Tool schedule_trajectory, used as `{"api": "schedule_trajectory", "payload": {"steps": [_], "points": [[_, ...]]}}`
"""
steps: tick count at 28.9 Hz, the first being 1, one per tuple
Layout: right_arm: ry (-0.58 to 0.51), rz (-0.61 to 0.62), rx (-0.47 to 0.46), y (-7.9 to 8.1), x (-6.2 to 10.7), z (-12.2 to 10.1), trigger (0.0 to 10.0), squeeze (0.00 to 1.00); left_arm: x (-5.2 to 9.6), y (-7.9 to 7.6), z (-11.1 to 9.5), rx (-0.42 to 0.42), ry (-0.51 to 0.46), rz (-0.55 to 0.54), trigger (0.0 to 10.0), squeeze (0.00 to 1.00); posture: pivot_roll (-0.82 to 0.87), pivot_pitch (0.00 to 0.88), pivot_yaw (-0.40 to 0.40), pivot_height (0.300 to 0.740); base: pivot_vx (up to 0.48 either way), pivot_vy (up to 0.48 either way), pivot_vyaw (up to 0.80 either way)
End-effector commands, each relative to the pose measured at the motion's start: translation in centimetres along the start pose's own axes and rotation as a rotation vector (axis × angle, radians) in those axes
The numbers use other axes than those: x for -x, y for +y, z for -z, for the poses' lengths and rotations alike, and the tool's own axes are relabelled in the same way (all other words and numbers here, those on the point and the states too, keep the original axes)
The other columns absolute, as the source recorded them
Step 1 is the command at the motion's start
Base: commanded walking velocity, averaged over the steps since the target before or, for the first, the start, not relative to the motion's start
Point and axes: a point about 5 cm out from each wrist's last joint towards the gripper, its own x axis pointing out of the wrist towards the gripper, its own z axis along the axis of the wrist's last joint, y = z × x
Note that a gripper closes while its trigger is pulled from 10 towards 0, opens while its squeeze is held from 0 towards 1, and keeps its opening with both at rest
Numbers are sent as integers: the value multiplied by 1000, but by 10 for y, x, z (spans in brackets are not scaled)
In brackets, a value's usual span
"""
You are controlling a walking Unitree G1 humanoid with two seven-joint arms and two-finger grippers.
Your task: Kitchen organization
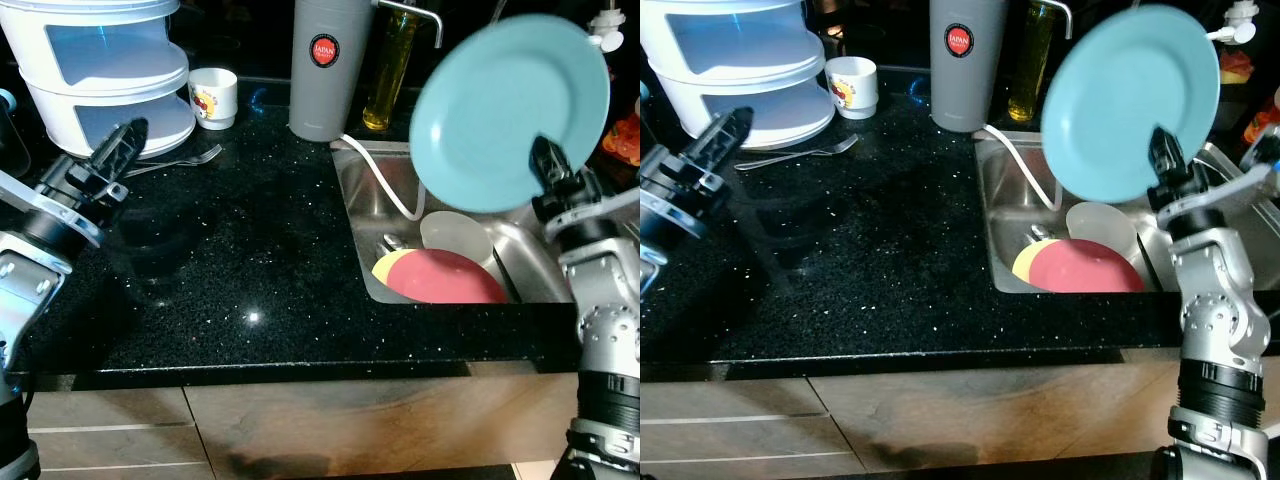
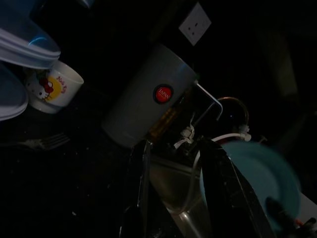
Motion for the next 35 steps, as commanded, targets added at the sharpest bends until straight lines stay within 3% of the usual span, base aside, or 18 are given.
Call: {"api": "schedule_trajectory", "payload": {"steps": [1, 3, 5, 6, 9, 10, 11, 12, 13, 14, 16, 20, 23, 24, 28, 30, 32, 35], "points": [[20, 88, 46, -16, 5, 9, 10000, 0, -4, 2, 4, -3, 17, -16, 10000, 0, 179, 42, -55, 740, 0, 0, 0], [42, 124, 93, -22, 5, 15, 10000, 0, -5, 3, 5, -11, 20, -19, 10000, 0, 179, 42, -55, 740, 0, 0, 0], [63, 149, 142, -26, 5, 20, 10000, 75, -6, 3, 6, -14, 23, -21, 10000, 0, 179, 42, -55, 740, 0, 0, 0], [71, 175, 169, -30, 5, 25, 10000, 1000, -6, 3, 7, -16, 28, -22, 10000, 0, 182, 36, -55, 740, 0, 0, 0], [25, 150, 113, -25, 1, 21, 10000, 1000, -7, 3, 10, -15, 34, -20, 10000, 0, 186, 33, -56, 740, 0, 0, 0], [-32, 98, 39, -16, -1, 14, 10000, 1000, -7, 3, 11, -16, 39, -20, 10000, 0, 185, 31, -55, 740, 0, 0, 0], [-129, 8, -74, 0, -5, -4, 10000, 0, -7, 3, 13, -11, 41, -19, 10000, 0, 185, 31, -55, 740, 0, 0, 0], [-129, 8, -74, 0, -5, -4, 10000, 0, -7, 3, 13, -11, 41, -19, 10000, 0, 185, 31, -55, 740, 0, 0, 0], [-273, -157, -182, 29, -8, -40, 10000, 0, -9, 2, 19, -12, 58, -18, 10000, 0, 184, 30, -52, 740, 0, 0, 0], [-303, -190, -195, 36, -9, -48, 10000, 0, -10, 2, 21, -15, 63, -19, 10000, 0, 179, 30, -51, 740, 0, 0, 0], [-301, -231, -99, 56, -11, -52, 10000, 0, -14, 3, 29, -126, 97, -70, 10000, 0, 178, 30, -50, 740, 0, 0, 0], [-257, -206, 233, 84, -16, -28, 10000, 0, -24, 1, 35, -326, 110, -147, 10000, 0, 174, 36, -50, 740, 0, 0, 0], [-227, -213, 305, 98, -16, -8, 10000, 0, -28, -2, 37, -391, 106, -175, 10000, 0, 174, 36, -50, 740, 0, 0, 0], [-187, -239, 236, 114, -13, 10, 10000, 0, -32, -1, 38, -500, 127, -214, 10000, 0, 177, 43, -50, 740, 0, 0, 0], [-156, -252, 174, 123, -10, 20, 10000, 0, -34, 6, 41, -567, 185, -269, 10000, 0, 177, 43, -50, 740, 0, 0, 0], [-132, -271, 148, 131, -8, 24, 10000, 0, -35, 24, 45, -683, 294, -388, 10000, 0, 186, 49, -51, 740, 0, 0, 0], [-130, -301, 142, 139, -5, 24, 10000, 0, -36, 42, 41, -772, 331, -511, 10000, 0, 178, 49, -50, 740, 0, 0, 0], [-148, -315, 147, 145, -3, 21, 10000, 0, -43, 53, 36, -920, 353, -552, 10000, 0, 182, 60, -55, 740, 0, 0, 0]]}}
